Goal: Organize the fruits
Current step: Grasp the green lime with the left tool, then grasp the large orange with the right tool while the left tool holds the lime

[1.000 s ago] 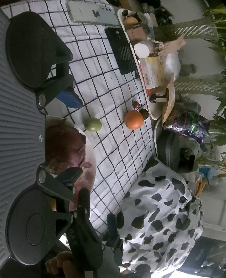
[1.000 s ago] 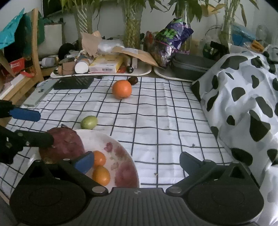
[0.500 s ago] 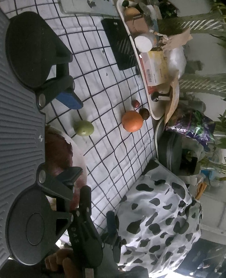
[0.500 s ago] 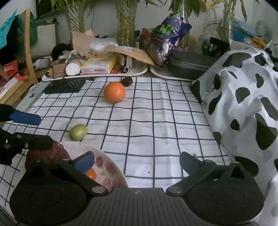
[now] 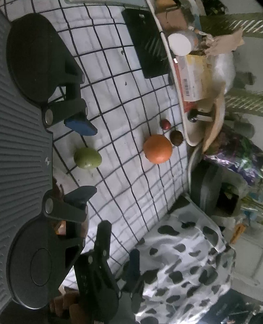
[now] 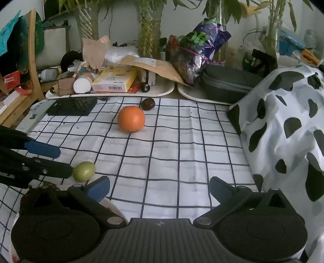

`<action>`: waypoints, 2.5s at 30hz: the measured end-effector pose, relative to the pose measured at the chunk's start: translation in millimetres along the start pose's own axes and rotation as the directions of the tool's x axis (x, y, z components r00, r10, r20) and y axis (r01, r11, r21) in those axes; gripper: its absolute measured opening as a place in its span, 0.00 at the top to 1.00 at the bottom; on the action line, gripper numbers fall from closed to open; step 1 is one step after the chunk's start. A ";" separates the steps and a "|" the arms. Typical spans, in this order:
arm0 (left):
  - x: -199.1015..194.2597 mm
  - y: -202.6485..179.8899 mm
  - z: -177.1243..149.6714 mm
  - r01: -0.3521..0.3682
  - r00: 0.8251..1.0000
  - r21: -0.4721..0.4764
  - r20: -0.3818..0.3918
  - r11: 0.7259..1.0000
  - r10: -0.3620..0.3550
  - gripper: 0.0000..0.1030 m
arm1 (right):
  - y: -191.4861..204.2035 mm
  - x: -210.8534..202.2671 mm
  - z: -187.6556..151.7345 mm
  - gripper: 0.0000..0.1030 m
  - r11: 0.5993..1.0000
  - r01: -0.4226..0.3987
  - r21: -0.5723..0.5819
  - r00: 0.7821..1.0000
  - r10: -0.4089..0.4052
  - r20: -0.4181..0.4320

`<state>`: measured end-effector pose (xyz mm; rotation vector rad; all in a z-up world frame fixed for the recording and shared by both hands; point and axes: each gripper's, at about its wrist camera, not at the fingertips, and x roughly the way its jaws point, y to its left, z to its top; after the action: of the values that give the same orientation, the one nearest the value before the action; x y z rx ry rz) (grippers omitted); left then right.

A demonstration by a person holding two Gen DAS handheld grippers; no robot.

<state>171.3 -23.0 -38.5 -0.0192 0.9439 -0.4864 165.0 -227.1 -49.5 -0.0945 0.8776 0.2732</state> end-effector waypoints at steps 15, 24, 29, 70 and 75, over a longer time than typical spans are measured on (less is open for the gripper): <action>38.3 -4.2 2.2 -0.006 0.994 0.092 -0.113 0.996 0.016 0.73 | 0.6 12.5 6.9 0.00 0.999 0.014 -0.037 1.000 -0.014 -0.009; 15.1 -8.3 -3.3 -0.005 0.999 0.084 -0.054 0.996 0.010 0.73 | 5.1 15.1 9.7 0.00 1.000 0.006 -0.030 1.000 -0.006 -0.006; -9.0 -6.7 -8.4 -0.030 1.000 0.082 0.009 0.996 0.029 0.73 | 7.4 17.5 11.2 0.00 1.000 0.012 -0.027 1.000 -0.012 -0.001; -33.5 30.6 12.1 -0.191 0.978 0.050 0.091 0.980 0.186 0.73 | 46.3 111.5 81.2 0.24 0.986 -0.064 -0.157 0.998 0.067 0.014; -34.1 35.1 11.0 -0.172 0.982 0.030 0.083 0.985 0.169 0.73 | 49.0 123.6 83.1 0.47 0.982 -0.079 -0.169 0.997 0.079 -0.005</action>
<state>177.0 20.1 -13.4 0.0754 0.8497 -0.3416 288.5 -139.5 -90.3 -0.2175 0.8569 0.4222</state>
